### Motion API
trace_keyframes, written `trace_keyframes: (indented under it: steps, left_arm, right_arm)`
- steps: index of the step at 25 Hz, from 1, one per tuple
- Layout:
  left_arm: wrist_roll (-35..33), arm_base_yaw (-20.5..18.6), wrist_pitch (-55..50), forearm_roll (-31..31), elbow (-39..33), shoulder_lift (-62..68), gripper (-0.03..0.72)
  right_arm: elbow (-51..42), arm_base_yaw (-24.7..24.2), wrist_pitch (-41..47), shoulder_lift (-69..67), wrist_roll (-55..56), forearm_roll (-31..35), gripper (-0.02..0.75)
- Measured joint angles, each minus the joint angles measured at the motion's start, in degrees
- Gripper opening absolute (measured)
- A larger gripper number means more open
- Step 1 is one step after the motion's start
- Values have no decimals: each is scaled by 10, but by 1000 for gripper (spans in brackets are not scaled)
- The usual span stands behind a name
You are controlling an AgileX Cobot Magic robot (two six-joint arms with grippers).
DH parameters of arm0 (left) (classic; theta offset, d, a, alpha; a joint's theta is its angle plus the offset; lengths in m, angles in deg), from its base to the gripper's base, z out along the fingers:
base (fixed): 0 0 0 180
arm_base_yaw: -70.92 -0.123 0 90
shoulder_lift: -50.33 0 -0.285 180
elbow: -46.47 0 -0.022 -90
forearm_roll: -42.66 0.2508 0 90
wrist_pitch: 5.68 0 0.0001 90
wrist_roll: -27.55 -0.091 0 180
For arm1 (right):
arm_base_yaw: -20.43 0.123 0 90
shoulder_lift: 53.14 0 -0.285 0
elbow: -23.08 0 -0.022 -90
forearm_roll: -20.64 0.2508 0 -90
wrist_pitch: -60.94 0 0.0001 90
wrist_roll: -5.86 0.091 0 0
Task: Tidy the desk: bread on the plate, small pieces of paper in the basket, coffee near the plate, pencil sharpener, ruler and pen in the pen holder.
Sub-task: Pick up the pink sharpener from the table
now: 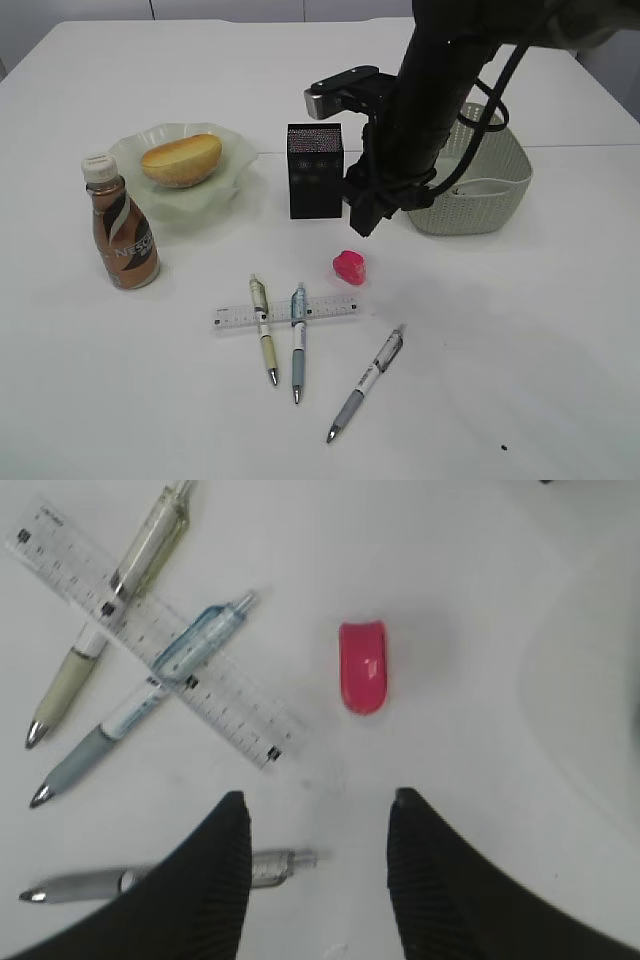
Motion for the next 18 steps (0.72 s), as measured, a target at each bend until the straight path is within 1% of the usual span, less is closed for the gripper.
trace_keyframes:
  steps: [5,10,18]
  left_arm:
    - [0,0,-1,0,0,0,433]
    - [0,0,-1,0,0,0,433]
    - [0,0,-1,0,0,0,433]
  right_arm:
    - [0,0,-66,-37,-3,2,378]
    - [1,0,-85,-78,-13,3,416]
    - [10,13,-108,-102,-45,5,419]
